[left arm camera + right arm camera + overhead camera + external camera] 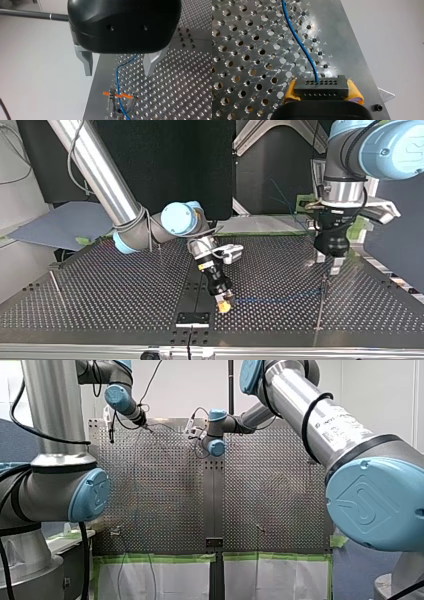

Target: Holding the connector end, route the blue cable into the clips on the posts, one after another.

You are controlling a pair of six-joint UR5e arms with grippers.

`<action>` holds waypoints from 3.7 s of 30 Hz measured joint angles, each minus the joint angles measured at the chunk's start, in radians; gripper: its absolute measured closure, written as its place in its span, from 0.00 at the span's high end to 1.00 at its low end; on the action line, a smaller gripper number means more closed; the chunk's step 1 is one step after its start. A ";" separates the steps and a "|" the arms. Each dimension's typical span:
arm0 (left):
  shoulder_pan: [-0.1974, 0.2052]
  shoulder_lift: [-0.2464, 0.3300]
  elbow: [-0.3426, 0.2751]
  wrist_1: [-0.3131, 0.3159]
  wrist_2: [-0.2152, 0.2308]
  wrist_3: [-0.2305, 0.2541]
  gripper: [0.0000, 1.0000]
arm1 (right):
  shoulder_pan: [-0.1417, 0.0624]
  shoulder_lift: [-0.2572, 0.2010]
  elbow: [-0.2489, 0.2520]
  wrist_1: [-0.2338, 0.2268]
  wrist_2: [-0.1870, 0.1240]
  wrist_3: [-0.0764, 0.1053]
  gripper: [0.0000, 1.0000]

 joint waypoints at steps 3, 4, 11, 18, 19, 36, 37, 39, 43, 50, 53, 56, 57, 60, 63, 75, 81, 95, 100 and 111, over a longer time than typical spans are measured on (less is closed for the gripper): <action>-0.002 0.000 0.000 -0.008 -0.024 0.000 0.99 | 0.001 0.000 0.000 0.000 0.000 0.000 0.00; -0.002 0.000 0.000 -0.010 -0.032 0.000 0.99 | 0.001 0.000 0.000 0.001 0.000 0.000 0.00; -0.003 0.000 0.000 -0.015 -0.072 -0.004 0.99 | 0.002 0.000 0.000 0.001 -0.001 0.000 0.00; -0.004 0.000 0.000 -0.017 -0.075 -0.007 0.99 | 0.004 0.000 0.000 0.002 -0.001 0.000 0.00; -0.004 0.000 0.000 -0.018 -0.075 -0.007 0.99 | 0.004 0.000 0.000 0.002 -0.001 0.000 0.00; -0.019 0.001 0.000 -0.001 -0.007 0.001 0.99 | 0.014 0.001 0.000 0.005 -0.001 0.000 0.00; -0.022 0.000 0.000 0.000 0.002 0.002 0.99 | 0.015 0.001 0.000 0.007 -0.001 0.000 0.00; -0.028 -0.002 0.000 0.002 0.024 0.005 0.99 | 0.016 0.001 0.000 0.011 0.000 0.000 0.00; -0.039 -0.015 0.002 0.011 0.067 0.009 0.99 | 0.016 0.000 0.000 0.020 -0.001 0.000 0.00; -0.072 -0.057 0.042 0.023 0.108 0.026 0.99 | 0.014 0.000 0.000 0.033 -0.001 -0.005 0.00; -0.094 -0.083 0.068 0.019 0.104 0.027 0.99 | 0.015 0.000 0.000 0.032 0.000 -0.006 0.00; -0.118 -0.108 0.094 0.014 0.088 0.028 0.99 | 0.016 -0.001 0.000 0.031 0.001 -0.006 0.00; -0.126 -0.116 0.102 0.013 0.082 0.029 0.99 | 0.016 -0.001 0.000 0.031 0.001 -0.006 0.00; -0.153 -0.144 0.130 0.013 0.056 0.028 0.99 | 0.017 -0.002 0.000 0.033 0.000 -0.006 0.00; -0.181 -0.171 0.157 0.015 0.029 0.026 0.99 | 0.017 -0.004 0.000 0.038 -0.001 -0.006 0.00; -0.206 -0.252 0.259 0.028 -0.086 0.023 0.99 | 0.014 -0.011 0.000 0.056 -0.001 -0.006 0.00; -0.192 -0.256 0.265 0.028 -0.122 0.024 0.99 | 0.004 -0.015 0.000 0.066 -0.001 -0.006 0.00; -0.187 -0.274 0.266 0.023 -0.116 0.025 0.99 | 0.000 -0.021 0.000 0.067 0.000 -0.007 0.00; -0.180 -0.311 0.266 0.049 -0.116 0.025 0.99 | 0.003 -0.021 0.000 0.067 0.000 -0.008 0.00; -0.153 -0.344 0.266 0.094 -0.105 0.006 0.99 | 0.005 -0.022 0.000 0.068 -0.001 -0.008 0.00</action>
